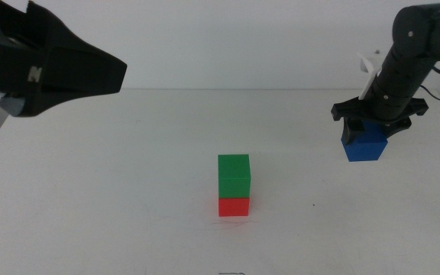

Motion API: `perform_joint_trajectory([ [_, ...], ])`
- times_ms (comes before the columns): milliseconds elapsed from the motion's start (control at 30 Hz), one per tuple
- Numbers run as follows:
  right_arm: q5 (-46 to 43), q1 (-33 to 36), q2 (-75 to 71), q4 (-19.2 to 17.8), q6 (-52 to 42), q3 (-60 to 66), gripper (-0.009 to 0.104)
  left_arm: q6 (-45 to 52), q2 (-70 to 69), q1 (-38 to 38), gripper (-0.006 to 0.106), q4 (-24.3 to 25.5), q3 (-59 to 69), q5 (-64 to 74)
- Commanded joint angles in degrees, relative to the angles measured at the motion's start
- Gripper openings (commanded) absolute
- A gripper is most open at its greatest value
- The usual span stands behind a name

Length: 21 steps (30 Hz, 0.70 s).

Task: Stack red cubes first, then green, then blue cubes in a specific spot.

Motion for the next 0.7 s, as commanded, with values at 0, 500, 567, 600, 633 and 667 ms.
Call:
perform_joint_trajectory([
  [0, -3.0, 1.8, -8.0, -0.7, 1.1, 4.1, -0.001, -0.4, -0.6, 0.0, 0.094, -1.4, -1.2, -3.6],
  [500, 3.5, 10.3, -20.8, -5.6, 22.7, 13.4, -0.001, -0.4, -0.6, 0.0, 0.094, -1.5, -1.2, -3.6],
  [567, 4.7, 11.0, -20.8, -5.6, 23.9, 12.2, -0.001, -0.4, -0.6, 0.0, 0.094, -1.5, -1.2, -3.6],
  [600, 4.9, 11.4, -20.8, -5.6, 24.2, 11.7, -0.001, -0.4, -0.6, 0.0, 0.094, -1.5, -1.2, -3.6],
  [633, 5.1, 11.7, -20.9, -5.4, 24.5, 11.3, -0.001, -0.4, -0.6, 0.0, 0.094, -1.5, -1.2, -3.6],
  [667, 5.7, 11.8, -20.9, -5.3, 24.6, 11.0, -0.001, -0.4, -0.6, 0.0, 0.094, -1.5, -1.2, -3.6],
])
